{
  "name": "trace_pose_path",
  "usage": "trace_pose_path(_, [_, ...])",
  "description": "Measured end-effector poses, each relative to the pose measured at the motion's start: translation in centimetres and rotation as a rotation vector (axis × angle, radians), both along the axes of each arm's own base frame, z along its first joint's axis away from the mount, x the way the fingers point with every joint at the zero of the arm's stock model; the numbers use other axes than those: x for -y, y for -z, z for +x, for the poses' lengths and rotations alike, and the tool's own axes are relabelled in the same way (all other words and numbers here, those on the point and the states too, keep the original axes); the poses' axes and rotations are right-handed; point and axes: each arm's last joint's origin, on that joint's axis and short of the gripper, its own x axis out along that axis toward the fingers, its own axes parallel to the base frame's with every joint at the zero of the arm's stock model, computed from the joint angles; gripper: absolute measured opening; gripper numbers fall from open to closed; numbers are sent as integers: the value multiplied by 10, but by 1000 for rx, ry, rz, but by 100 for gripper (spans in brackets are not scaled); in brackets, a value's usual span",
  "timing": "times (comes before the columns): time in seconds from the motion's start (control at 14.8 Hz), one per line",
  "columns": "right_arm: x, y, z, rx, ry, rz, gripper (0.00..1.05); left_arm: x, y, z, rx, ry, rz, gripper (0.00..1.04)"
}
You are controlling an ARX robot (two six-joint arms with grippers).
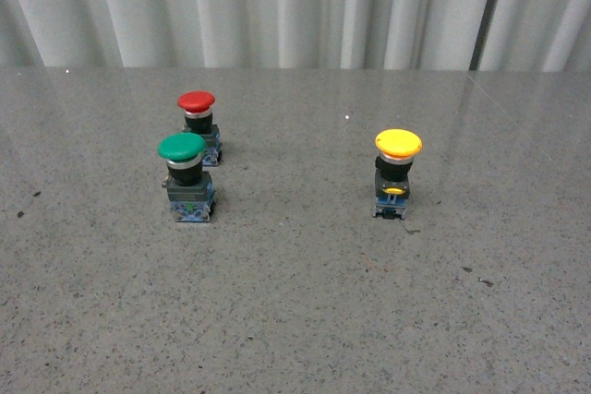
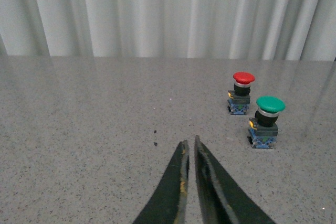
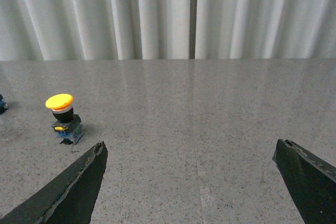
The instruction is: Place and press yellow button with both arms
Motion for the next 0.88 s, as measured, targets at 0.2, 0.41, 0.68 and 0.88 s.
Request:
trace_pose_path(0.2, [0,0,0,0,0,0,98,0,0,0,0,0,0,42])
trace_pose_path(0.41, [0,0,0,0,0,0,98,0,0,0,0,0,0,76])
trace_pose_path(0.68, [0,0,0,0,0,0,98,0,0,0,0,0,0,98])
trace_pose_path(0.88, [0,-2,1,19,-18,9,98,0,0,0,0,0,0,98])
